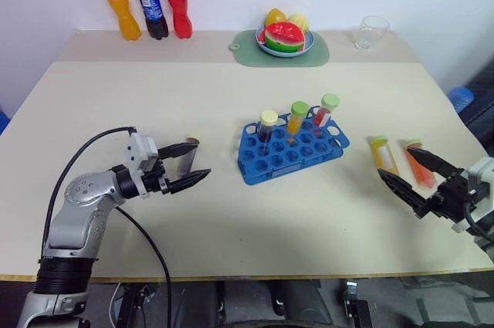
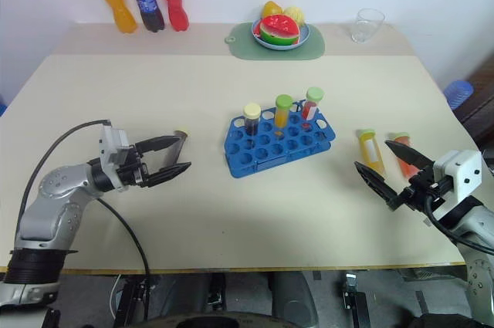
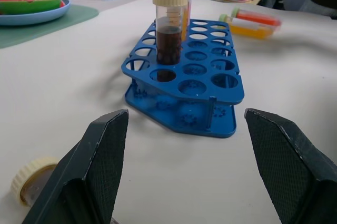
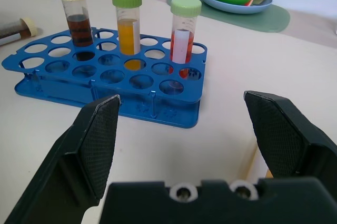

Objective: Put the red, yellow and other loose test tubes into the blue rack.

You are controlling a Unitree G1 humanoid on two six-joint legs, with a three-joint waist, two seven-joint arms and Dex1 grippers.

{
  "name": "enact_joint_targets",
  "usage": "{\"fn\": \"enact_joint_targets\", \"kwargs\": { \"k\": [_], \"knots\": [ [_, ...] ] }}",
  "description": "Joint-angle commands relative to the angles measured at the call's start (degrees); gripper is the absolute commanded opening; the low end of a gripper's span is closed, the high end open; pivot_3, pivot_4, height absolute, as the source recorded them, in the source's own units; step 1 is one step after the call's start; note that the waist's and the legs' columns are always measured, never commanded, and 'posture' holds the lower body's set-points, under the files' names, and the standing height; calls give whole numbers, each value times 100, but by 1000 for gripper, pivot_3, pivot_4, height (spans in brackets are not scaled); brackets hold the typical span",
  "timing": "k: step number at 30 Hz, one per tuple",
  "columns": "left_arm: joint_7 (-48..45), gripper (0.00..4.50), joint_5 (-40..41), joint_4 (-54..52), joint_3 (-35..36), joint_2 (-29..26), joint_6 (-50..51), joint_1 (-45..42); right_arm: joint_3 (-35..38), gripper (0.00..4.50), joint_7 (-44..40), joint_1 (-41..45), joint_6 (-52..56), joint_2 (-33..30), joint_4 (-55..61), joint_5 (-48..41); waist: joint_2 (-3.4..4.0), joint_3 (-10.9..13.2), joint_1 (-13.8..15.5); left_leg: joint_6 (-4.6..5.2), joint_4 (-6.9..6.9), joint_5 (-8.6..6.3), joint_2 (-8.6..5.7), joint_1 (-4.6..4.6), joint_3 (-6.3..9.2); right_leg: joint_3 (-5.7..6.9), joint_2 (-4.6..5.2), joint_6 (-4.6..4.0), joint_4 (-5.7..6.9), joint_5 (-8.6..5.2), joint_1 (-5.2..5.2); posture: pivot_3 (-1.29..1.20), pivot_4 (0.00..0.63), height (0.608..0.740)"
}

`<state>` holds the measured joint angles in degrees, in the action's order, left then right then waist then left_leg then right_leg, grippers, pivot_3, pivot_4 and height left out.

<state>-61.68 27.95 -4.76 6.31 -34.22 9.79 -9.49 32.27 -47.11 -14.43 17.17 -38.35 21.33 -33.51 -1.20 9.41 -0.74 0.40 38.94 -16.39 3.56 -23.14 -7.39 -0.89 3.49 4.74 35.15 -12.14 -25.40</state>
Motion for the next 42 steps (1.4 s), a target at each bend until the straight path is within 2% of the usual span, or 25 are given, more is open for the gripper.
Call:
{"fn": "enact_joint_targets", "kwargs": {
  "k": [1, 31, 36, 38, 42],
  "knots": [
    [22, 3618, 26, -229, 44, -76, 0, 30, 110, 4207, -2, 4, -14, -83, 216, -94, 0, 0, 1, 0, 0, 0, 0, 0, 0, 0, 0, 0, 0, 0, 0, 0, 150, 740],
    [-190, 3618, 201, -155, -182, 124, 187, -497, 413, 4207, 229, -171, -109, -88, 166, -50, 0, 0, 12, 0, 2, 0, -1, -1, 0, 0, -1, 0, 0, 0, 0, 0, 150, 740],
    [-443, 3618, 236, -317, -511, 263, 147, -657, 739, 4207, 714, -86, 670, -597, -179, 186, 0, 0, 8, 1, 5, 0, -6, -2, 0, -1, 3, 0, 0, 0, 3, 0, 150, 740],
    [-604, 3618, 207, -314, -639, 260, 119, -672, 805, 4207, 970, -38, 1387, -965, -263, 219, -1, 0, 4, 1, 6, 0, -7, -2, 0, -2, 3, 0, 0, 0, 2, 0, 150, 740],
    [-895, 3618, 120, -142, -845, 259, 30, -744, 605, 4207, 1136, 593, 2453, -1609, -925, 126, -1, 1, -29, 2, 6, 0, -6, -1, 2, -3, 0, 0, 1, 0, 1, 0, 150, 740]
  ]
}}
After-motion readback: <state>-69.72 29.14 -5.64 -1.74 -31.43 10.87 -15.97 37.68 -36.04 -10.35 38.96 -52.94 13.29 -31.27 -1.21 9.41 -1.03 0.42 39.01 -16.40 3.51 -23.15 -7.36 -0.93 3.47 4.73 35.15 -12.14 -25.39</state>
